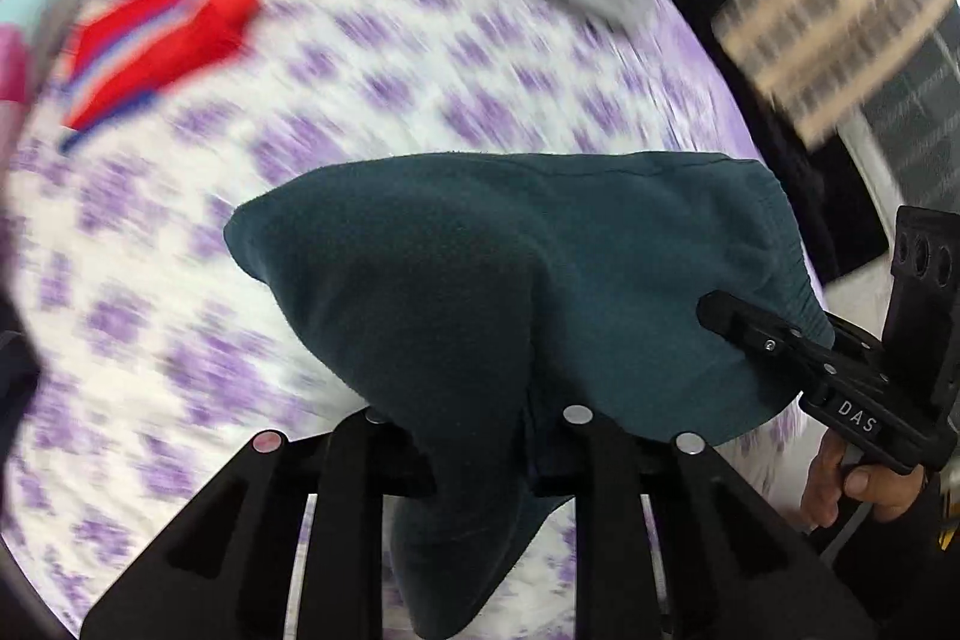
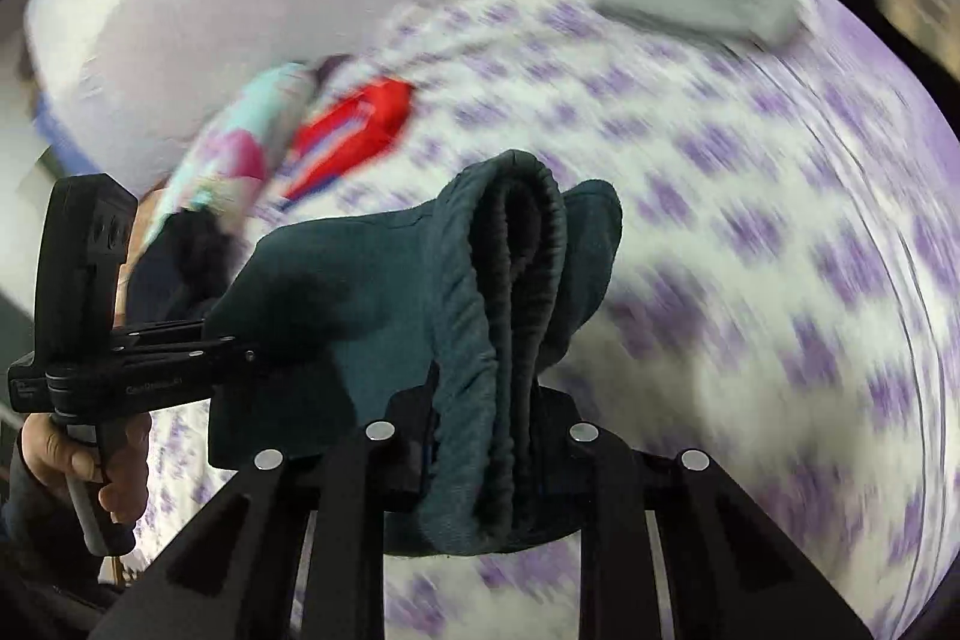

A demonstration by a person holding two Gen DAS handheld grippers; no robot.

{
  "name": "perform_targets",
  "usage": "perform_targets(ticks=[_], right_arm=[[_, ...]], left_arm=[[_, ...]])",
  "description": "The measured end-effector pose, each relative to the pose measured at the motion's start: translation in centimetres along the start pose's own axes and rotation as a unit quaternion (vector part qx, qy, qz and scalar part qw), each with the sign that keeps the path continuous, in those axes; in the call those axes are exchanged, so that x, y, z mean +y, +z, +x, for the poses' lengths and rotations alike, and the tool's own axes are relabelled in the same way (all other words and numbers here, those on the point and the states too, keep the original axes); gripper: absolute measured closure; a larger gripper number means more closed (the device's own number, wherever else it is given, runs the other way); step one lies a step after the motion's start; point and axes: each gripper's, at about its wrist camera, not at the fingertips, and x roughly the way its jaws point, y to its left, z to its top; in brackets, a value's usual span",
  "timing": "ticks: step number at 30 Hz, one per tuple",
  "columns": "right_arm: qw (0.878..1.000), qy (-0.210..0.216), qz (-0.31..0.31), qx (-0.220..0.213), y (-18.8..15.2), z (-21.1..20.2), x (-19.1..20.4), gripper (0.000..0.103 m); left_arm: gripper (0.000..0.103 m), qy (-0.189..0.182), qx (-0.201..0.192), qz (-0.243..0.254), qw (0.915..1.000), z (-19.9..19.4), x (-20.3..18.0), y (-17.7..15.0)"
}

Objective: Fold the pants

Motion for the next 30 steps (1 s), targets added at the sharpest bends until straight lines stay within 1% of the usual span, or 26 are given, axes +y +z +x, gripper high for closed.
perform_targets(ticks=[2, 4, 6, 8, 10, 11, 12, 13, 14, 15, 16, 17, 18, 19, 20, 21, 22, 23, 24, 25, 27, 29, 30], right_arm=[[1.0, 0.018, -0.02, -0.003, 2.5, 1.6, 1.9, 0.081], [0.998, 0.032, -0.045, -0.008, 5.0, 4.0, 4.2, 0.081], [0.997, 0.04, -0.06, -0.004, 6.4, 6.7, 5.7, 0.08], [0.997, 0.032, -0.064, 0.016, 7.0, 10.1, 6.6, 0.079], [0.996, -0.004, -0.073, 0.043, 6.8, 13.9, 7.0, 0.068], [0.995, -0.025, -0.076, 0.056, 6.3, 15.6, 6.8, 0.065], [0.992, -0.054, -0.077, 0.084, 5.3, 17.7, 6.2, 0.062], [0.988, -0.075, -0.078, 0.108, 4.6, 19.1, 5.6, 0.057], [0.986, -0.08, -0.078, 0.123, 3.9, 20.0, 5.1, 0.052], [0.987, -0.082, -0.078, 0.114, 3.6, 19.9, 4.7, 0.044], [0.987, -0.083, -0.079, 0.112, 3.7, 19.7, 4.5, 0.041], [0.987, -0.08, -0.077, 0.119, 3.8, 19.5, 4.4, 0.041], [0.987, -0.078, -0.074, 0.119, 4.3, 18.9, 4.4, 0.041], [0.989, -0.078, -0.079, 0.096, 5.0, 17.6, 4.8, 0.042], [0.99, -0.076, -0.087, 0.076, 5.5, 16.7, 5.4, 0.042], [0.991, -0.074, -0.099, 0.046, 6.2, 15.6, 6.1, 0.042], [0.991, -0.073, -0.106, 0.027, 6.9, 15.2, 6.6, 0.045], [0.991, -0.066, -0.113, 0.01, 7.7, 14.8, 7.3, 0.05], [0.991, -0.058, -0.117, 0.009, 8.0, 15.2, 7.8, 0.064], [0.991, -0.053, -0.12, 0.012, 8.1, 15.6, 8.0, 0.08], [0.988, -0.064, -0.136, 0.037, 8.2, 18.0, 8.3, 0.091], [0.978, -0.111, -0.155, 0.08, 7.6, 20.9, 8.2, 0.091], [0.978, -0.115, -0.152, 0.09, 7.1, 22.0, 7.4, 0.089]], left_arm=[[0.084, 0.02, -0.022, -0.009, 0.9995, -2.0, 2.2, 1.0], [0.084, 0.05, -0.036, -0.022, 0.9978, -3.3, 4.4, 2.1], [0.084, 0.08, -0.039, -0.035, 0.9954, -3.7, 6.7, 2.7], [0.083, 0.101, -0.035, -0.055, 0.9928, -3.2, 9.2, 3.1], [0.08, 0.122, -0.011, -0.079, 0.9893, -1.1, 11.9, 2.8], [0.078, 0.134, 0.004, -0.092, 0.9866, 0.1, 13.2, 2.5], [0.076, 0.15, 0.026, -0.109, 0.9823, 1.9, 14.7, 1.9], [0.076, 0.166, 0.053, -0.127, 0.9764, 3.8, 16.2, 1.0], [0.064, 0.169, 0.071, -0.146, 0.9721, 5.2, 17.6, 0.0], [0.057, 0.156, 0.053, -0.163, 0.9729, 5.2, 18.3, -0.7], [0.053, 0.147, 0.036, -0.177, 0.9726, 4.8, 18.8, -1.1], [0.049, 0.142, 0.035, -0.187, 0.9713, 4.6, 19.2, -1.3], [0.048, 0.141, 0.038, -0.194, 0.9702, 4.2, 19.3, -1.4], [0.048, 0.148, 0.04, -0.196, 0.9685, 3.6, 19.2, -1.2], [0.048, 0.16, 0.032, -0.194, 0.9675, 2.9, 18.9, -1.1], [0.043, 0.169, 0.018, -0.19, 0.9669, 2.2, 18.6, -1.0], [0.038, 0.176, 0.009, -0.189, 0.9661, 1.8, 18.3, -1.1], [0.033, 0.185, -0.001, -0.193, 0.9636, 1.3, 18.2, -1.1], [0.032, 0.189, -0.004, -0.197, 0.9621, 1.5, 18.5, -0.8], [0.032, 0.194, -0.001, -0.199, 0.9606, 1.7, 18.8, -0.8], [0.031, 0.219, 0.021, -0.202, 0.9545, 2.8, 19.6, -0.6], [0.03, 0.217, 0.021, -0.206, 0.9539, 3.4, 20.0, -0.8], [0.026, 0.217, 0.021, -0.208, 0.9535, 3.7, 20.2, -0.9]])
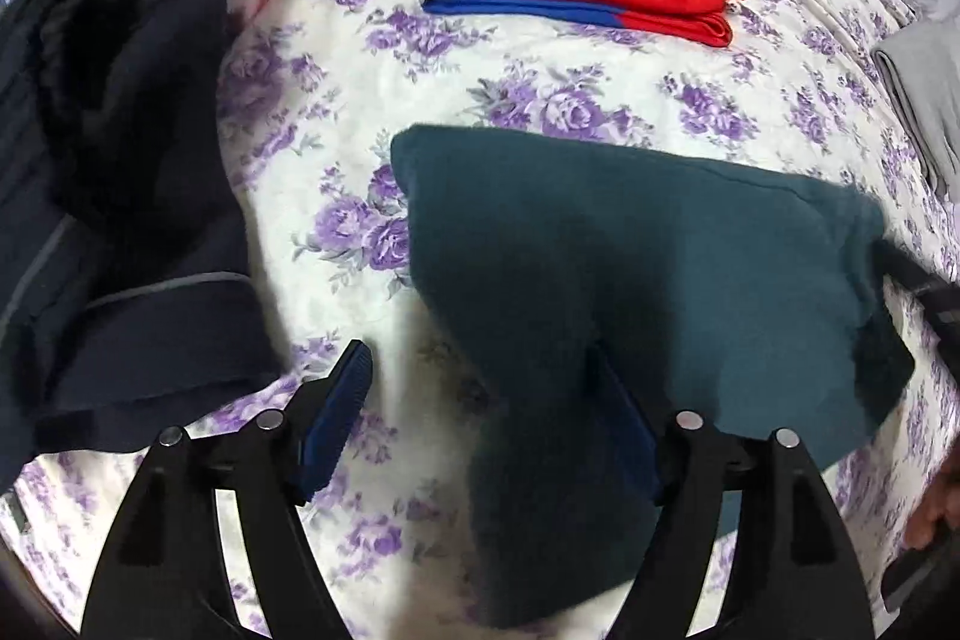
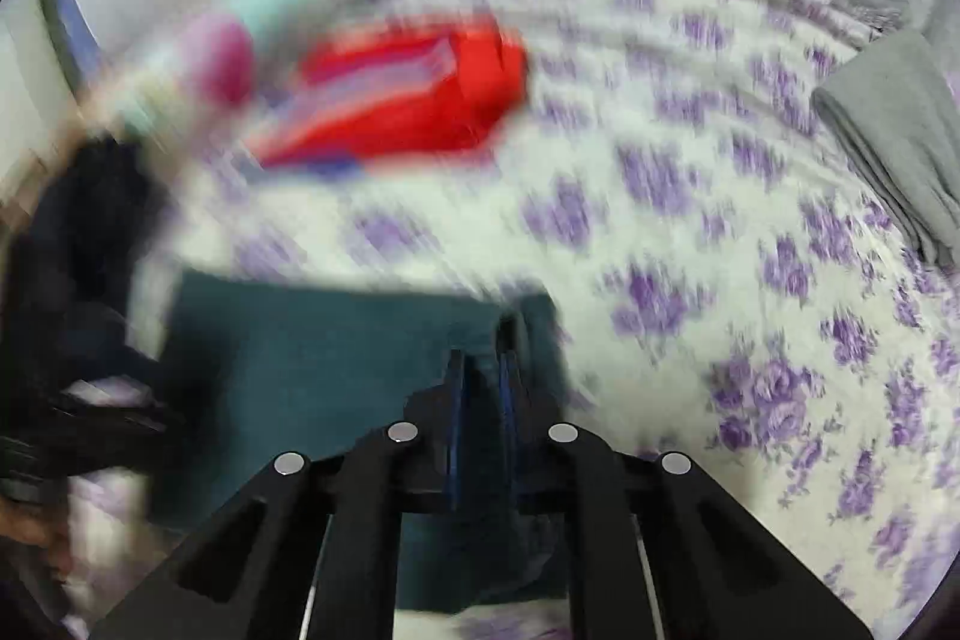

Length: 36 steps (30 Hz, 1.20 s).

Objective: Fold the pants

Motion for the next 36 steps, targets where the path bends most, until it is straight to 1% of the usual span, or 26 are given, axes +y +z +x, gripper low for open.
perform_targets(ticks=[1, 2, 5, 7, 8, 10, 11, 13, 15, 16, 17, 18, 19, 24, 28, 31, 36], right_arm=[[1.0, -0.004, 0.007, -0.01, -0.1, 0.0, -0.3, 0.073], [1.0, -0.014, 0.016, -0.007, -0.1, -0.3, -0.7, 0.067], [0.998, 0.033, 0.055, -0.021, -0.4, -2.8, -1.6, 0.066], [0.997, 0.041, 0.059, -0.04, -1.2, -5.2, -1.4, 0.066], [0.996, 0.051, 0.06, -0.045, -2.0, -6.5, -1.2, 0.065], [0.995, 0.059, 0.064, -0.045, -3.5, -8.0, -0.5, 0.048], [0.995, 0.063, 0.064, -0.045, -4.4, -8.9, 0.0, 0.044], [0.995, 0.062, 0.059, -0.05, -5.8, -9.7, 0.9, 0.033], [0.997, 0.049, 0.048, -0.047, -7.0, -10.5, 1.7, 0.026], [0.997, 0.04, 0.05, -0.048, -7.7, -11.0, 2.0, 0.024], [0.997, 0.038, 0.053, -0.048, -7.9, -11.2, 2.1, 0.023], [0.996, 0.041, 0.058, -0.047, -8.4, -11.7, 2.2, 0.021], [0.996, 0.042, 0.061, -0.048, -8.7, -12.1, 2.3, 0.017], [0.995, 0.031, 0.066, -0.068, -9.7, -14.5, 2.6, 0.01], [0.994, 0.031, 0.072, -0.074, -10.4, -15.7, 2.8, 0.008], [0.994, 0.029, 0.076, -0.077, -11.0, -16.4, 3.0, 0.005], [0.994, 0.029, 0.074, -0.08, -11.6, -17.1, 3.2, 0.004]], left_arm=[[0.024, 0.002, 0.0, -0.004, 1.0, 0.1, 0.1, 0.0], [0.024, 0.002, 0.0, -0.008, 1.0, 0.0, 0.3, -0.1], [0.026, 0.007, -0.005, -0.003, 1.0, -1.0, 0.2, -0.2], [0.026, 0.017, -0.01, 0.002, 0.9998, -2.2, 0.0, -0.7], [0.026, 0.016, -0.014, 0.001, 0.9998, -3.0, 0.2, -1.0], [0.025, -0.001, -0.026, -0.002, 0.9997, -4.8, -0.1, -1.9], [0.024, -0.007, -0.029, -0.001, 0.9995, -5.6, -0.4, -2.3], [0.019, -0.009, -0.036, 0.005, 0.9993, -7.1, -0.7, -3.7], [0.016, -0.007, -0.043, 0.017, 0.9989, -8.4, -1.0, -5.1], [0.016, -0.005, -0.044, 0.024, 0.9987, -8.8, -0.9, -5.4], [0.016, -0.001, -0.045, 0.031, 0.9985, -9.3, -1.0, -6.0], [0.015, 0.001, -0.046, 0.034, 0.9984, -9.6, -1.3, -6.3], [0.015, 0.001, -0.049, 0.036, 0.9982, -10.0, -1.2, -6.6], [0.011, 0.001, -0.055, 0.035, 0.9979, -11.5, -1.6, -8.1], [0.009, 0.009, -0.06, 0.046, 0.9971, -12.4, -1.8, -9.2], [0.008, 0.008, -0.057, 0.046, 0.9972, -12.8, -1.9, -9.9], [0.008, -0.001, -0.052, 0.046, 0.9976, -13.2, -2.0, -10.8]])
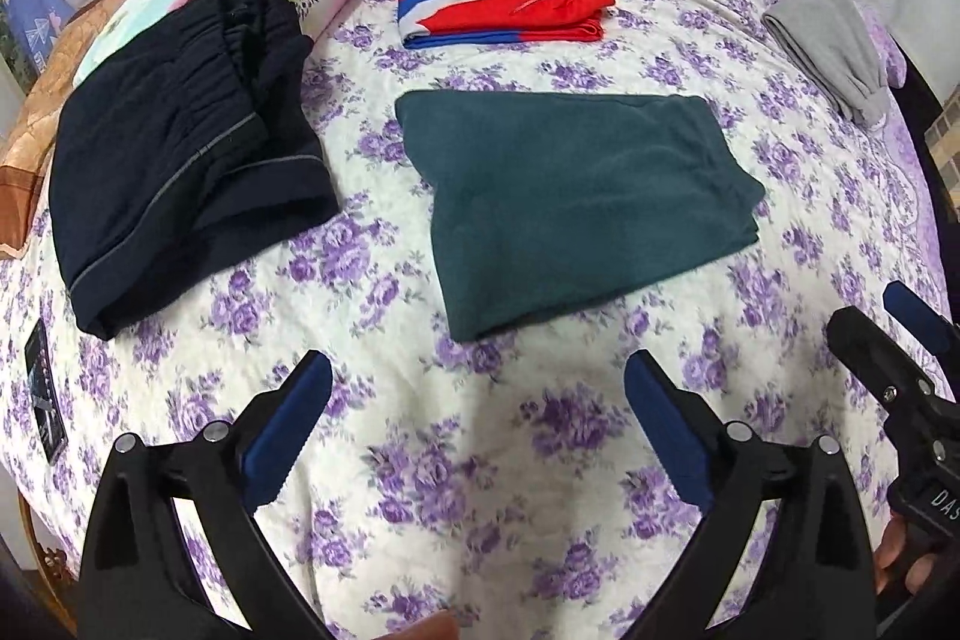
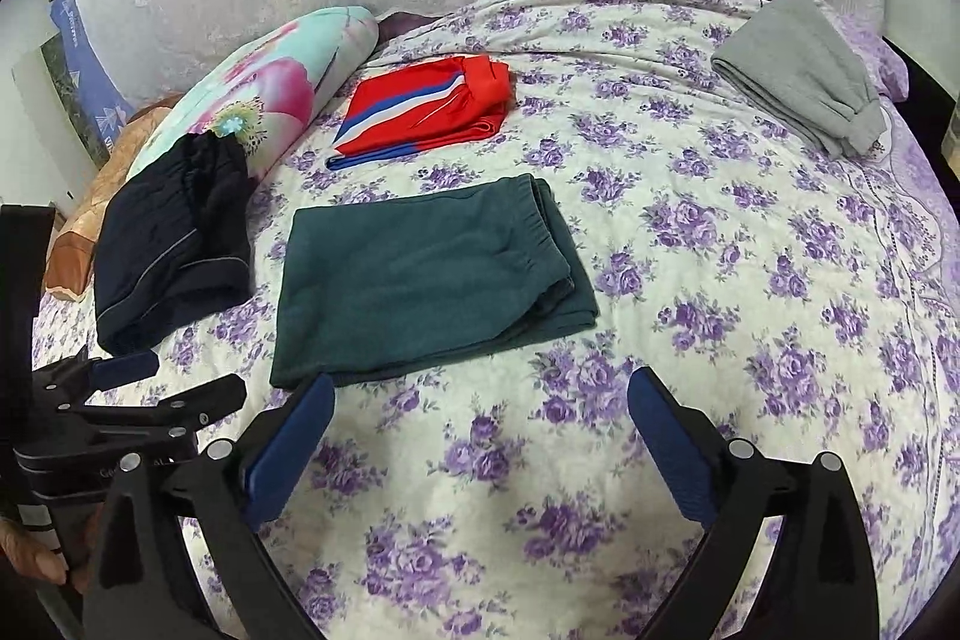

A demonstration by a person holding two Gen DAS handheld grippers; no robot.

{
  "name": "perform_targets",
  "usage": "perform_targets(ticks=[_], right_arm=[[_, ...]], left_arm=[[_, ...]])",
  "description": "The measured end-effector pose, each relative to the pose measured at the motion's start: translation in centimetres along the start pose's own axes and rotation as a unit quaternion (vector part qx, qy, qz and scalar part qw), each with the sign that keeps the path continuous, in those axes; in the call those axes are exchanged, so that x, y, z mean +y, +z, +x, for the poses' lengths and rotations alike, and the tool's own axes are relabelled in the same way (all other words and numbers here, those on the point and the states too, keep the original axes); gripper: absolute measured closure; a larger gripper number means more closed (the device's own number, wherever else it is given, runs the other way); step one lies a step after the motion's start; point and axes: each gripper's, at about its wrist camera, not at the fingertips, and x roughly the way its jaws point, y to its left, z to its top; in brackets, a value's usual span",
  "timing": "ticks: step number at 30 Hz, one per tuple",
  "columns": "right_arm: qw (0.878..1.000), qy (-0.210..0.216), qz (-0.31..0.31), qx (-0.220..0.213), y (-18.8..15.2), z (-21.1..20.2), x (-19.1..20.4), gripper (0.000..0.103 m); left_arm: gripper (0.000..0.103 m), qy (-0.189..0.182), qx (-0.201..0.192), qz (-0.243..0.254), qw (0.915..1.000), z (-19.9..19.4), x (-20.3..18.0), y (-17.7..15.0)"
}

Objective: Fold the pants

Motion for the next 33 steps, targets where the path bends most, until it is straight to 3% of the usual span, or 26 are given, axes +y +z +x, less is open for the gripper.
perform_targets(ticks=[17, 33], right_arm=[[1.0, 0.005, -0.001, -0.002, -0.3, -0.9, 0.5, 0.004], [1.0, 0.005, -0.002, 0.001, -0.5, -0.6, 0.6, 0.004]], left_arm=[[0.005, 0.007, -0.03, 0.001, 0.9995, -2.1, -0.4, -0.7], [0.005, 0.003, -0.022, -0.026, 0.9994, -2.0, 0.1, -0.6]])
